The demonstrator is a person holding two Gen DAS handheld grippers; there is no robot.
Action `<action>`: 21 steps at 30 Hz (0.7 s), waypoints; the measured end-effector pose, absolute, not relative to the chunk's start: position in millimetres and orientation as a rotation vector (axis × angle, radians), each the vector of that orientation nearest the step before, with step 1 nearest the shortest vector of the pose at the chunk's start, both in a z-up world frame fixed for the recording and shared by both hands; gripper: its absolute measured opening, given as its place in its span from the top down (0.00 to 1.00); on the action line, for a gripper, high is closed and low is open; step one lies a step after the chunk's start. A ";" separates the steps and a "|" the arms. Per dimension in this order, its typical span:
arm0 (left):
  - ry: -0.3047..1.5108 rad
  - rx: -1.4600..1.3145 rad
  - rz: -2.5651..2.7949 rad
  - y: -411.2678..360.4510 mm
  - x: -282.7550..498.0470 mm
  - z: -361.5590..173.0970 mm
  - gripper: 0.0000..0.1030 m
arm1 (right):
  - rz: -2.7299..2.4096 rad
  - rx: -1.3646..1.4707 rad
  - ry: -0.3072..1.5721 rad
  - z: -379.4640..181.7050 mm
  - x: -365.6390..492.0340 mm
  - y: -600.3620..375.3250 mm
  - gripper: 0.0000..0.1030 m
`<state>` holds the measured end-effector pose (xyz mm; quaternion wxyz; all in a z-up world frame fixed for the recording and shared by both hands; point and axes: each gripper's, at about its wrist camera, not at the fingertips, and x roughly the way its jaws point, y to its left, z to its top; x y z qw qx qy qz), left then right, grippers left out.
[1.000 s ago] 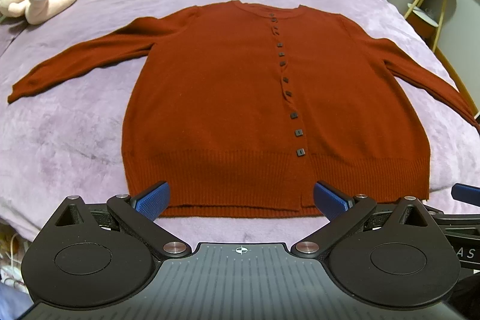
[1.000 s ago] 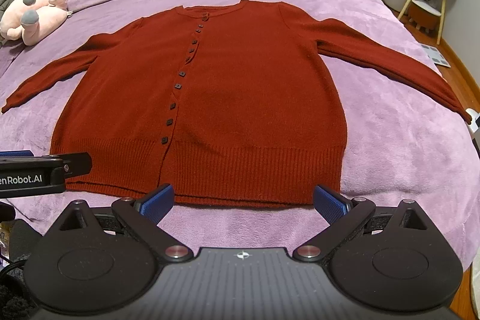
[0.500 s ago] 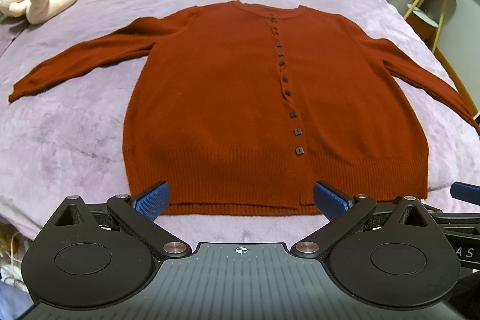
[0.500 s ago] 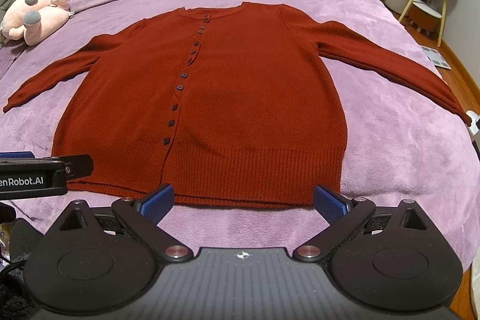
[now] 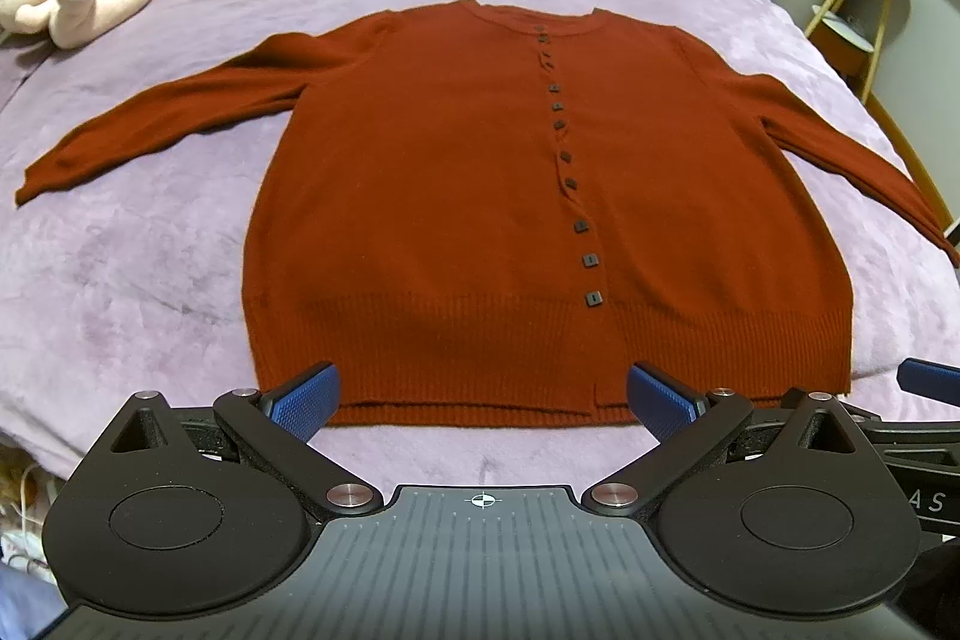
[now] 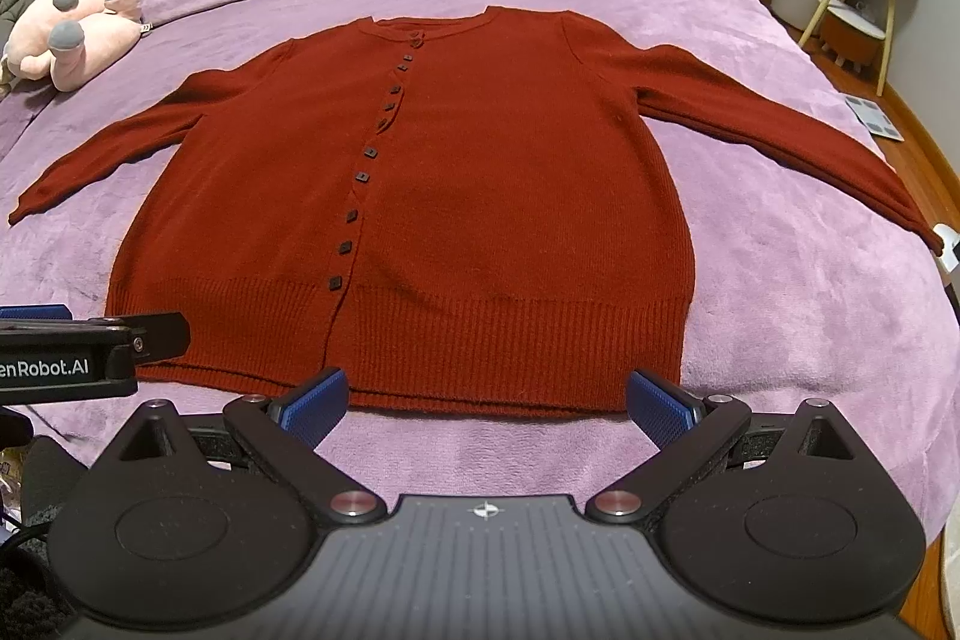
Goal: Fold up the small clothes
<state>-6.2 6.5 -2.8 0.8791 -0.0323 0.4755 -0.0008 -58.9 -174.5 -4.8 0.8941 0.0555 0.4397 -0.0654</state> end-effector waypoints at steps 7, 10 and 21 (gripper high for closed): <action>0.997 -0.068 0.000 5.9 -7.0 -3.6 0.00 | -0.137 0.116 0.912 -4.8 -58.9 -174.4 0.04; 1.001 -0.068 0.001 6.0 -6.9 -4.1 0.00 | -0.136 0.116 0.912 -4.5 -58.9 -174.4 0.04; 1.006 -0.069 0.001 6.7 -5.7 -5.1 0.00 | -0.136 0.119 0.914 -5.0 -59.1 -174.8 0.04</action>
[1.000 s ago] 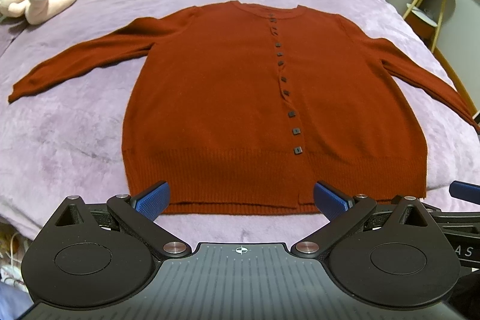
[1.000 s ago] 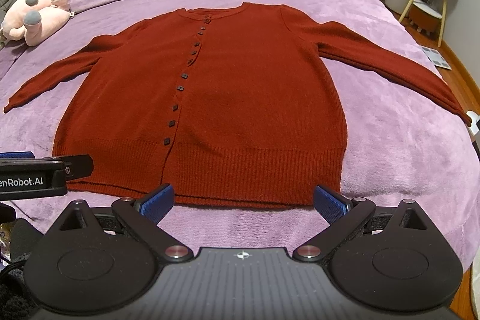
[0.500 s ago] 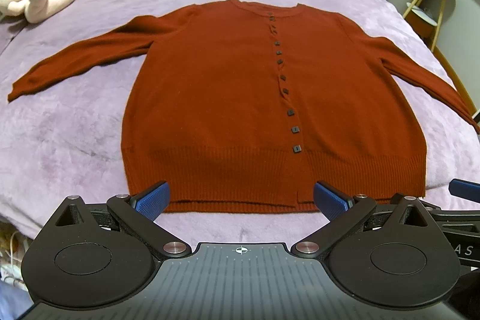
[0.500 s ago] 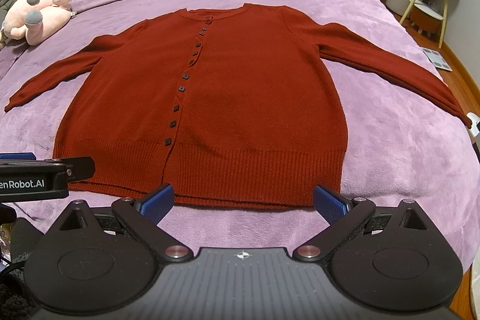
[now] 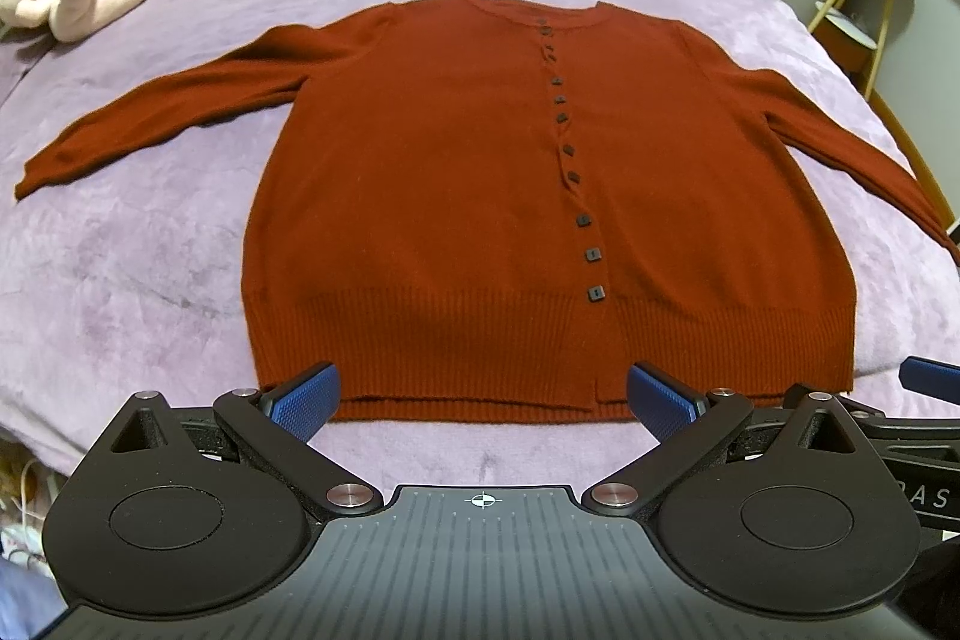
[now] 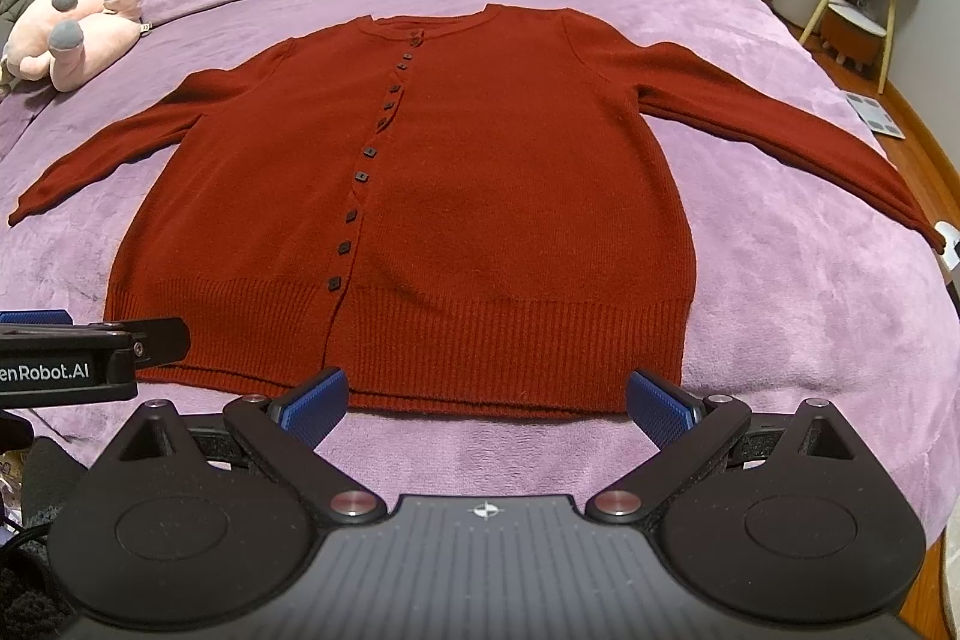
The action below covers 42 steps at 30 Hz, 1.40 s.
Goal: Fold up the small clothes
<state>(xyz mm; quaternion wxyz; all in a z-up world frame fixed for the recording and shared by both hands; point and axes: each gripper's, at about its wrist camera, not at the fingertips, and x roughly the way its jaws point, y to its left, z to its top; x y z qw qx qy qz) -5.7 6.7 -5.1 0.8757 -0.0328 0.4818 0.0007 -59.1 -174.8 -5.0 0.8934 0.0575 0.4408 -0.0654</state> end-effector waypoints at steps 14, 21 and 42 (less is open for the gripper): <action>1.017 -0.074 -0.002 7.3 -3.5 -6.0 0.00 | -0.132 0.124 0.920 -7.7 -58.3 -176.3 0.04; 1.024 -0.083 -0.002 8.6 -2.5 -7.6 0.00 | -0.131 0.140 0.920 -8.8 -57.4 -179.5 0.04; 0.994 -0.204 -0.063 19.2 15.0 -14.1 0.00 | -0.091 0.686 0.382 -33.4 -74.5 -303.8 0.04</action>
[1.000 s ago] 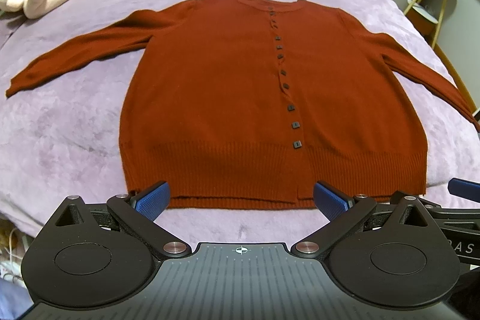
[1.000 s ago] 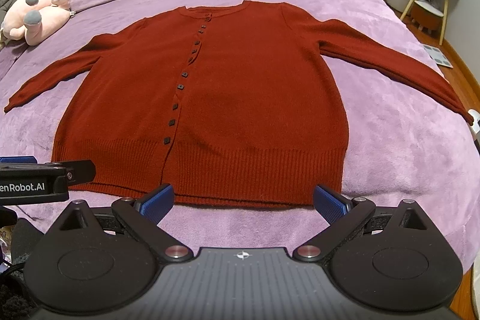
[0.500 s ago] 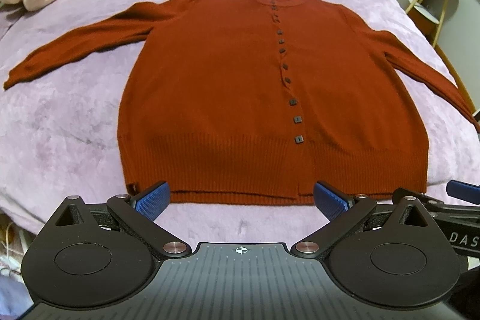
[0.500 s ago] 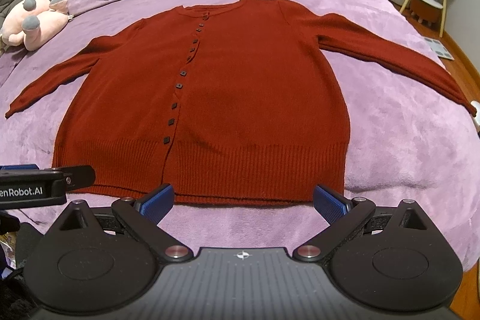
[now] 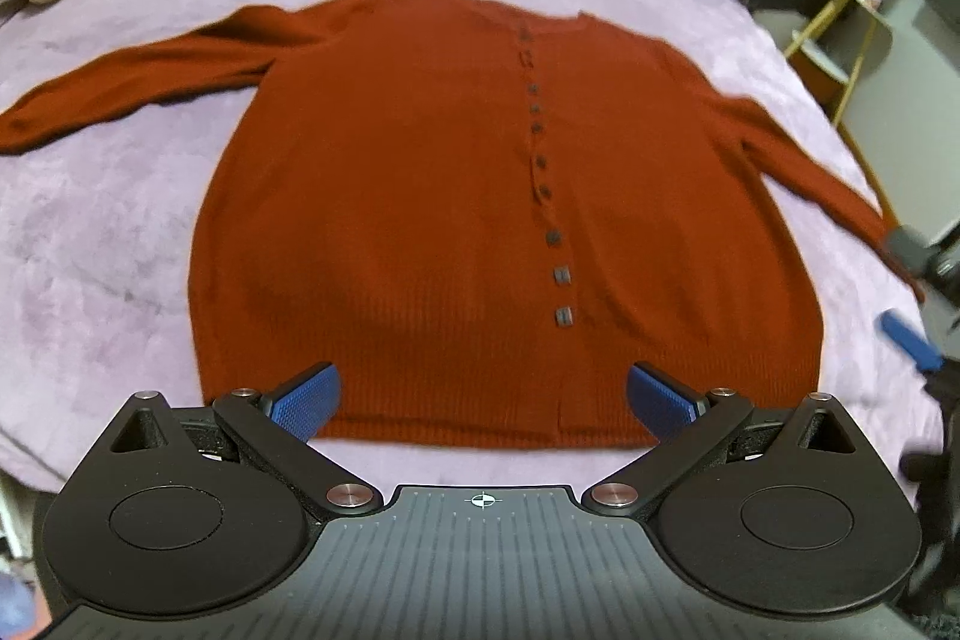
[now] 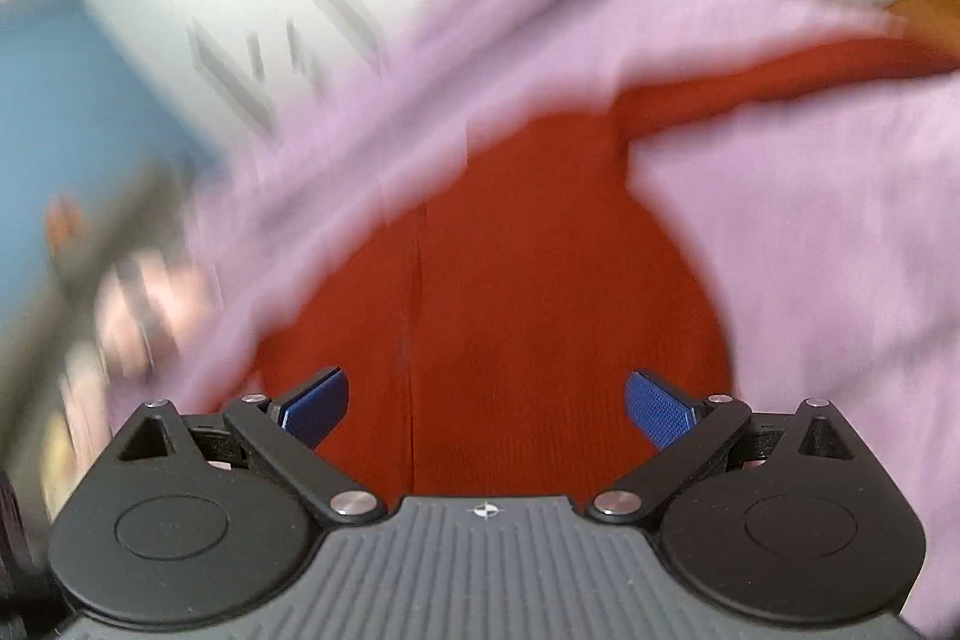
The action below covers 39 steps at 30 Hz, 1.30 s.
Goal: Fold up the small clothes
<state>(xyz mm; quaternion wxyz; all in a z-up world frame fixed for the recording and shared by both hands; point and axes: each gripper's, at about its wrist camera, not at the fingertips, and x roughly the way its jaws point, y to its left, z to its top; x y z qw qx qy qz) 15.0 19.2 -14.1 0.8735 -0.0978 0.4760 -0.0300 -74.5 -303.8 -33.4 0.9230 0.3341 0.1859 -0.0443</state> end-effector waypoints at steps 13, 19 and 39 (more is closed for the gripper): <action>1.005 -0.350 0.126 40.9 58.8 -27.2 0.00 | -0.610 1.095 0.263 -125.9 -31.2 -532.1 0.32; 1.021 -0.383 0.114 43.7 73.5 -33.9 0.00 | -0.677 1.188 0.167 -148.9 -19.0 -563.0 0.55; 0.814 -0.484 -0.271 40.0 171.6 -24.4 0.00 | 0.164 0.393 0.369 -18.0 128.3 -306.9 0.49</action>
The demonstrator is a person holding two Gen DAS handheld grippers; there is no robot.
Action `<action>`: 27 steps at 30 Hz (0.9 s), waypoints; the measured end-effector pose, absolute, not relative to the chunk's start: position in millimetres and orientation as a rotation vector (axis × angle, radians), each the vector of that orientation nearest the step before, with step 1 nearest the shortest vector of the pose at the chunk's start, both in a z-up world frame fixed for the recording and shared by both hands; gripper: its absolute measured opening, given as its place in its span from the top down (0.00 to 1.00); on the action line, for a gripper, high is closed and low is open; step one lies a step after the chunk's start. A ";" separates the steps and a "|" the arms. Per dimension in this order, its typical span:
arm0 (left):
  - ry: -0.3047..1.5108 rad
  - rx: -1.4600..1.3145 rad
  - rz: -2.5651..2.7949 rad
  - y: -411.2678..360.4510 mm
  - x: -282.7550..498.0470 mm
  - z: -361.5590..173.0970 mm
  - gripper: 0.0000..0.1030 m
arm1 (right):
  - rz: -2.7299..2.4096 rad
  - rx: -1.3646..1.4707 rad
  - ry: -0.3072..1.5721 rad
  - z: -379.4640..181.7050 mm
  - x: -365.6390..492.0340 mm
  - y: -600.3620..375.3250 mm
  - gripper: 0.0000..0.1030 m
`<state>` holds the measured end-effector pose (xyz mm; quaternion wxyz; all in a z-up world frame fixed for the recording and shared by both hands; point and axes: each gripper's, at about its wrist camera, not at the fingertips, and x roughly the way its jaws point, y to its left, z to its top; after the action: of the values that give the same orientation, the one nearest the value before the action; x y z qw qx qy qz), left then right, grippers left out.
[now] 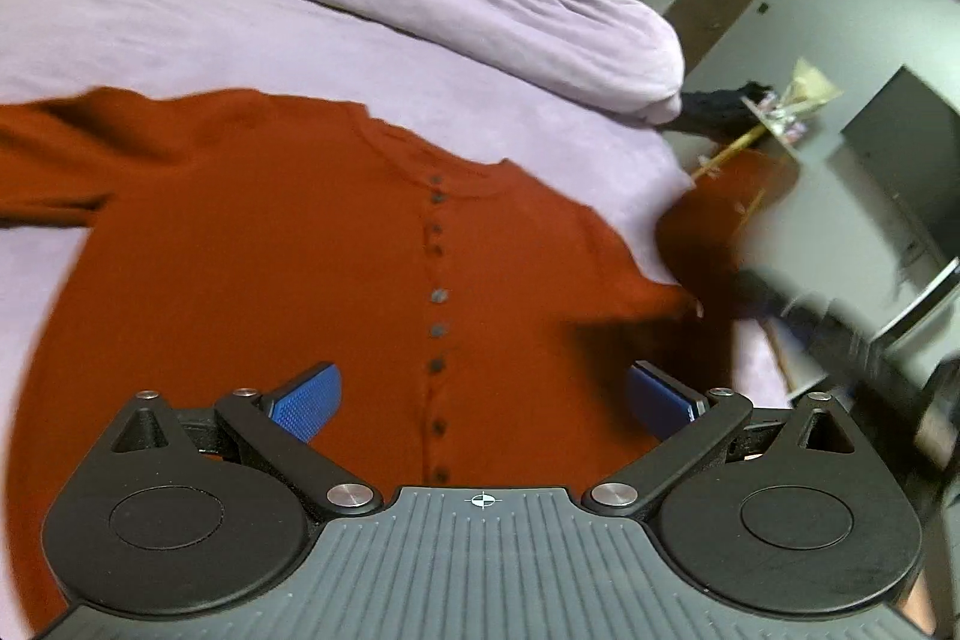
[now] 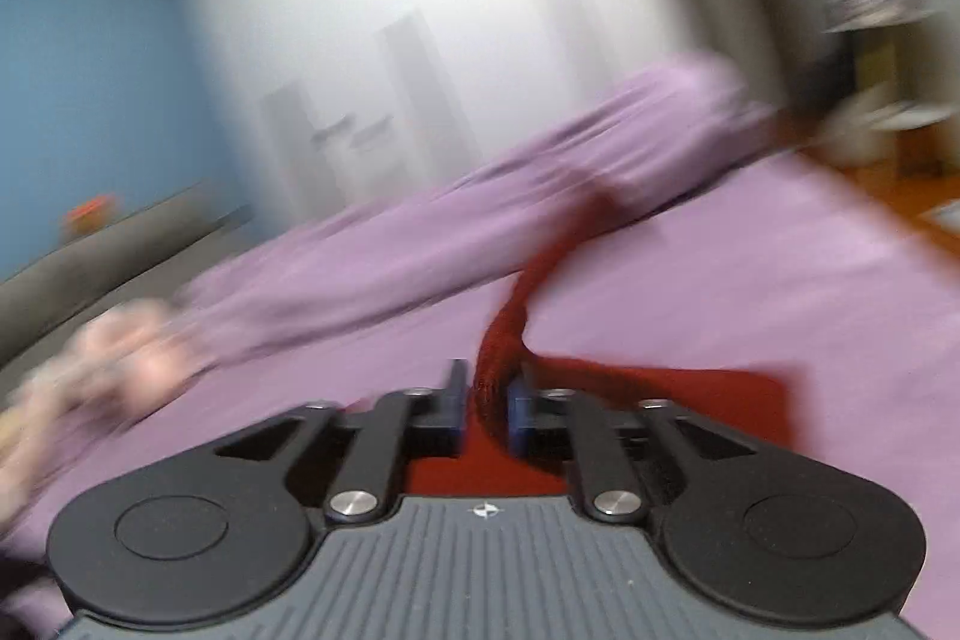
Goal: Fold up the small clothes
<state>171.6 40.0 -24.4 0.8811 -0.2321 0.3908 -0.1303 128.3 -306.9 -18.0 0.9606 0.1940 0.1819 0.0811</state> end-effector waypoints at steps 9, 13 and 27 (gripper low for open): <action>0.979 -0.595 -0.276 51.0 258.2 -86.7 0.13 | 0.110 0.596 0.603 -99.6 100.1 -279.4 0.47; 1.050 -0.676 -0.276 55.9 289.7 -109.5 0.20 | 0.071 0.669 0.614 -107.8 88.9 -295.5 0.47; 1.120 -0.706 -0.273 40.4 341.3 -127.1 0.89 | 0.049 0.771 0.630 -123.3 105.9 -317.4 0.49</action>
<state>341.3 40.4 -127.1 0.7802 -0.3267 0.5182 -0.1263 105.9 -317.4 -123.3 0.8783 0.3697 0.3021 0.0235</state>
